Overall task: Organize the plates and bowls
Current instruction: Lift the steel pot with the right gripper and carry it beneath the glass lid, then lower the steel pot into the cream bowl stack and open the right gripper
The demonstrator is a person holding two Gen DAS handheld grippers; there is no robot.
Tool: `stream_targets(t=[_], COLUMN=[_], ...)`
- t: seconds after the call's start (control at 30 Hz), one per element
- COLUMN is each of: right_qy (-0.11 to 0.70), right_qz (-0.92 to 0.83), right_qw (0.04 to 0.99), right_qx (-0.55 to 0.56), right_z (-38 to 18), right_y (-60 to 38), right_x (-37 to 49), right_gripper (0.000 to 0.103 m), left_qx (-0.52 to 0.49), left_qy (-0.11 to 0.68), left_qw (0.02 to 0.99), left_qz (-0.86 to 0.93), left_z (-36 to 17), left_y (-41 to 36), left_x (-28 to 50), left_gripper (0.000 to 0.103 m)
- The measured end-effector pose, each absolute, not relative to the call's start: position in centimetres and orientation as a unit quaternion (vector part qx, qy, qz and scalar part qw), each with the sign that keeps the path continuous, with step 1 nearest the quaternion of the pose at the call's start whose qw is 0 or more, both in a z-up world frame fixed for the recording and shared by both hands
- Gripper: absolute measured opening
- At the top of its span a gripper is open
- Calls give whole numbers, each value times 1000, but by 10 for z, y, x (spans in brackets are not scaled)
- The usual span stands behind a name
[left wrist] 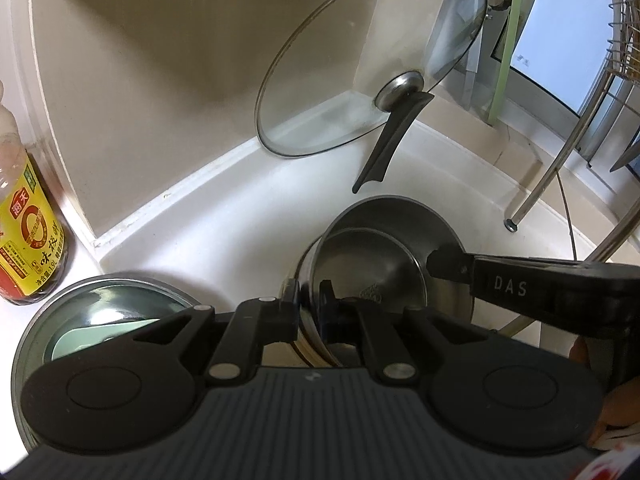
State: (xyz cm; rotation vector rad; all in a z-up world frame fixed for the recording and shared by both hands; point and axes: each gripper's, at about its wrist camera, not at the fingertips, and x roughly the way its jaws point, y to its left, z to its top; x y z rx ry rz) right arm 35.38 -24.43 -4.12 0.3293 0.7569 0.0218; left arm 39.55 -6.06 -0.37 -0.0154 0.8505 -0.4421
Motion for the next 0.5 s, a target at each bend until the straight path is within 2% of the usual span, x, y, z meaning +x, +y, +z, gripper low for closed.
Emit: stream_targets(t=[0.4, 0.5], right_qy=[365, 358], right_qz=[15, 14], right_qw=[919, 923], right_qx=[147, 142], right_z=[-40, -39], right_y=[-241, -241], right_x=[354, 349], right_gripper=[6, 10], left_qx=[-6, -7], left_qy=[407, 403], left_qw=[888, 889], left_qz=[-214, -215], left_z=[-3, 0], left_y=[-59, -57], left_x=[393, 391], left_gripper=[9, 9])
